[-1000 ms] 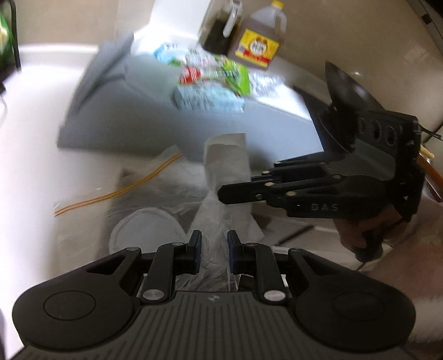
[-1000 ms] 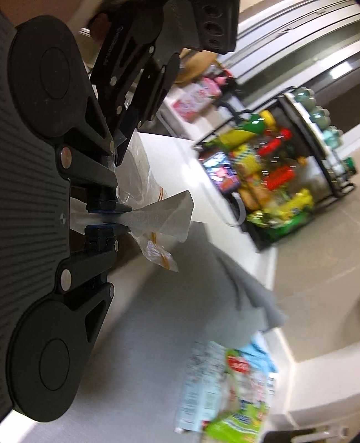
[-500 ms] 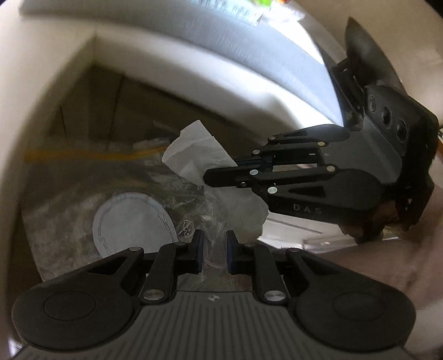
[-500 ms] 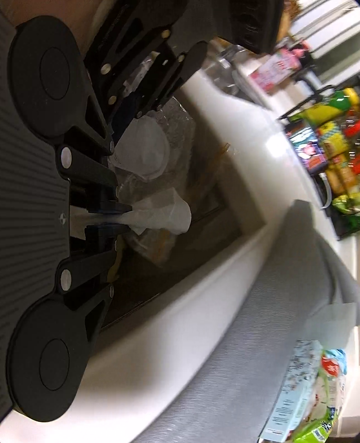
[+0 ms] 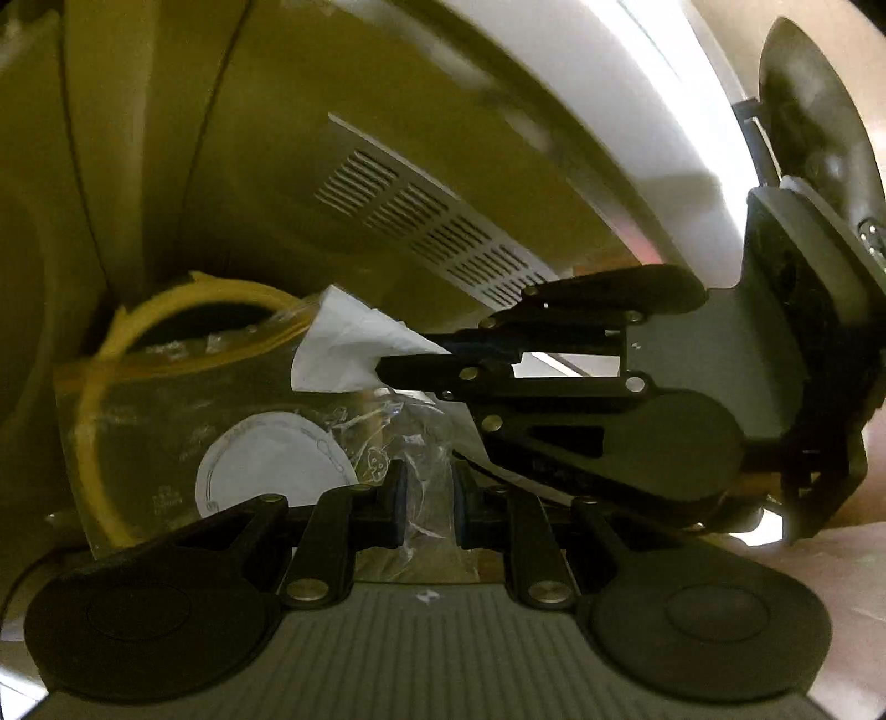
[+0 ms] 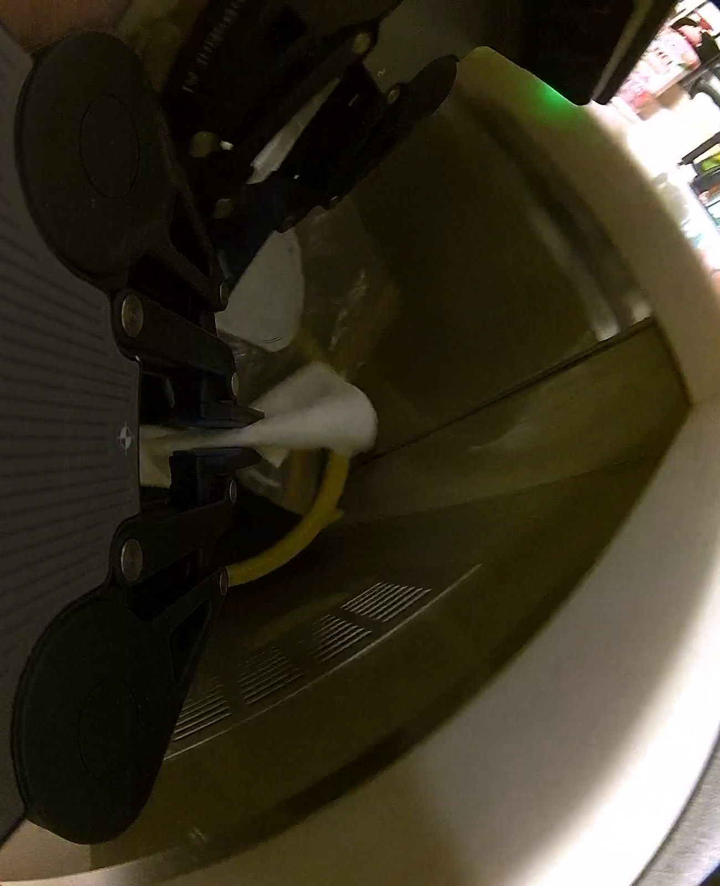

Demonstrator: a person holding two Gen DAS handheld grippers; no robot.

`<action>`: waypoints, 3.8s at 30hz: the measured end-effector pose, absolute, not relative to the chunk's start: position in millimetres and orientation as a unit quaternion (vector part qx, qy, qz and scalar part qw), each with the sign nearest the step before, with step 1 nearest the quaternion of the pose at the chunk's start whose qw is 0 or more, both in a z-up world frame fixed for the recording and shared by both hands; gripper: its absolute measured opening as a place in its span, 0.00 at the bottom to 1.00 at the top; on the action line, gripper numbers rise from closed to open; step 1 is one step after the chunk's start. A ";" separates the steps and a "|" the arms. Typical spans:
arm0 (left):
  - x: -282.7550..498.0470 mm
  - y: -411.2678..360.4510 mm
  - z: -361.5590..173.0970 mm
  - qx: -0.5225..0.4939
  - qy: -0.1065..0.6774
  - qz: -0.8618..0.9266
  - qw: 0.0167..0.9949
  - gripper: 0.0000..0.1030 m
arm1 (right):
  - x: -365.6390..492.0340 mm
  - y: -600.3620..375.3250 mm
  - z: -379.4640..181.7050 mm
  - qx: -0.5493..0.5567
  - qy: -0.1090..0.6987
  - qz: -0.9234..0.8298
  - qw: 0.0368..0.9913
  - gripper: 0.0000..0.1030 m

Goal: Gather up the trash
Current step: 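Carry the zip bag and tissue down into the cabinet toward the trash bin with both tools, then open the left tool over the bin while the right tool releases the tissue into it, then raise both tools out of the cabinet back to the counter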

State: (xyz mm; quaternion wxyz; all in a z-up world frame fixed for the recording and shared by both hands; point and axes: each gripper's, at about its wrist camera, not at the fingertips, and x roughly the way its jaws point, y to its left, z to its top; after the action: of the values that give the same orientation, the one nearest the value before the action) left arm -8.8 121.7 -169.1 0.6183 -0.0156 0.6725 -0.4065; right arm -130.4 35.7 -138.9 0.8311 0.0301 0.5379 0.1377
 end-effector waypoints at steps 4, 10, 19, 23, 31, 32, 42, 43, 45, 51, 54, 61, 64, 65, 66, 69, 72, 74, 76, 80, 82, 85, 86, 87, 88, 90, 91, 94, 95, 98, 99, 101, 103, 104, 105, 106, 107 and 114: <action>-9.4 116.5 -196.0 -0.017 0.686 -0.381 0.619 0.17 | -130.5 41.3 -155.0 0.010 0.545 0.132 0.828 0.07; -2.7 133.8 -248.1 -0.031 0.710 -0.334 0.619 0.17 | -121.0 55.0 -195.4 -0.007 0.561 0.114 0.820 0.07; 7.8 149.2 -286.6 -0.059 0.732 -0.279 0.619 0.17 | -118.4 58.3 -231.7 -0.011 0.583 0.108 0.805 0.08; 10.2 150.5 -293.7 -0.052 0.730 -0.260 0.630 0.26 | -118.0 62.1 -235.6 -0.029 0.578 0.105 0.809 0.08; 16.5 157.1 -301.7 -0.048 0.747 -0.225 0.623 0.89 | -119.8 65.2 -235.7 -0.058 0.577 0.108 0.808 0.59; 16.7 160.0 -301.1 -0.048 0.751 -0.216 0.623 0.89 | -120.0 64.2 -233.5 -0.062 0.577 0.108 0.808 0.59; -8.2 186.3 -254.4 -0.026 0.739 -0.220 0.636 1.00 | -137.0 49.7 -189.6 -0.080 0.566 0.129 0.810 0.76; -12.0 186.6 -251.7 -0.018 0.739 -0.220 0.637 1.00 | -137.1 47.4 -188.1 -0.079 0.570 0.122 0.809 0.76; -16.9 183.2 -253.4 0.002 0.737 -0.223 0.638 1.00 | -135.4 43.5 -188.0 -0.069 0.577 0.114 0.806 0.76; -26.7 172.5 -252.1 0.036 0.717 -0.235 0.655 1.00 | -130.6 39.8 -193.9 -0.049 0.596 0.126 0.792 0.76; -33.4 171.3 -244.5 0.042 0.704 -0.241 0.667 1.00 | -133.4 43.9 -191.9 -0.061 0.590 0.134 0.794 0.77; -45.6 169.7 -241.5 0.045 0.683 -0.247 0.686 1.00 | -142.0 51.7 -201.2 -0.072 0.572 0.139 0.805 0.77; -50.2 170.2 -236.3 0.054 0.663 -0.254 0.702 1.00 | -150.9 54.8 -202.2 -0.079 0.556 0.136 0.816 0.77; -53.3 169.7 -234.7 0.059 0.656 -0.255 0.708 1.00 | -153.6 55.6 -203.2 -0.081 0.551 0.135 0.820 0.77; -57.2 169.3 -233.0 0.064 0.649 -0.256 0.714 1.00 | -156.8 56.3 -203.2 -0.081 0.544 0.134 0.824 0.77; -68.9 168.9 -228.6 0.069 0.632 -0.256 0.728 1.00 | -166.4 57.7 -204.4 -0.076 0.524 0.127 0.839 0.77; -86.0 166.3 -221.6 0.077 0.612 -0.254 0.745 1.00 | -180.0 59.2 -203.5 -0.077 0.504 0.121 0.852 0.77; -97.1 165.5 -215.0 0.082 0.598 -0.254 0.756 1.00 | -189.2 60.0 -200.6 -0.079 0.489 0.118 0.860 0.78; -109.4 164.1 -205.9 0.091 0.581 -0.255 0.768 1.00 | -198.7 59.9 -195.2 -0.080 0.471 0.115 0.871 0.78; -132.4 161.0 -186.3 0.118 0.537 -0.262 0.793 1.00 | -217.7 59.3 -184.5 -0.075 0.438 0.112 0.889 0.79; -144.5 158.8 -178.7 0.133 0.515 -0.265 0.804 1.00 | -223.8 58.9 -180.4 -0.072 0.425 0.110 0.896 0.81; -159.8 156.9 -170.1 0.148 0.489 -0.266 0.817 1.00 | -230.9 56.1 -175.6 -0.066 0.407 0.108 0.905 0.81; -164.4 156.9 -167.1 0.152 0.481 -0.266 0.822 1.00 | -234.0 54.8 -172.2 -0.064 0.400 0.108 0.908 0.81; -169.1 156.7 -164.3 0.157 0.472 -0.264 0.826 1.00 | -235.5 54.4 -169.0 -0.062 0.394 0.108 0.911 0.81; -172.6 157.2 -161.4 0.161 0.464 -0.262 0.831 1.00 | -237.3 53.3 -165.5 -0.057 0.388 0.109 0.913 0.81; -179.5 159.1 -153.8 0.168 0.444 -0.255 0.842 1.00 | -240.4 50.8 -157.2 -0.043 0.379 0.112 0.918 0.81; -182.6 160.3 -150.1 0.170 0.435 -0.251 0.848 1.00 | -240.7 49.8 -153.7 -0.038 0.374 0.113 0.920 0.81; -190.1 163.6 -137.2 0.170 0.413 -0.239 0.862 1.00 | -244.3 51.3 -141.5 -0.029 0.358 0.118 0.926 0.82; -191.6 164.0 -132.7 0.170 0.407 -0.234 0.867 1.00 | -246.0 52.5 -136.6 -0.029 0.351 0.120 0.928 0.82; -196.0 164.9 -118.2 0.170 0.386 -0.224 0.879 1.00 | -253.2 58.1 -120.7 -0.035 0.328 0.126 0.936 0.85; -197.5 164.1 -114.1 0.170 0.378 -0.223 0.882 1.00 | -255.9 59.2 -115.5 -0.040 0.318 0.121 0.939 0.85; -200.9 164.4 -104.1 0.167 0.363 -0.225 0.889 1.00 | -263.4 58.6 -102.9 -0.045 0.302 0.115 0.945 0.85; -204.6 163.5 -94.0 0.163 0.350 -0.225 0.895 1.00 | -267.9 55.0 -93.1 -0.039 0.287 0.110 0.951 0.87; -206.3 163.3 -89.4 0.161 0.344 -0.223 0.898 1.00 | -271.0 52.5 -87.8 -0.035 0.280 0.107 0.953 0.87; -208.0 163.5 -84.8 0.158 0.339 -0.222 0.900 1.00 | -274.5 50.1 -81.8 -0.031 0.274 0.104 0.955 0.88; -209.0 164.0 -80.8 0.155 0.334 -0.221 0.903 1.00 | -276.3 48.2 -77.1 -0.028 0.269 0.101 0.957 0.89; -210.8 164.6 -76.1 0.151 0.328 -0.220 0.906 1.00 | -278.0 46.4 -72.6 -0.026 0.263 0.097 0.959 0.89; -224.1 171.3 -44.0 0.122 0.296 -0.214 0.923 1.00 | -294.0 38.7 -50.0 -0.037 0.226 0.080 0.970 0.90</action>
State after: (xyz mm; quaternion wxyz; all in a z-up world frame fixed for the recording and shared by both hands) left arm -224.1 171.3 -44.0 0.9229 0.1218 0.2963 -0.2135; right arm -294.0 38.7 -50.0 0.9701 -0.0373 0.2260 0.0796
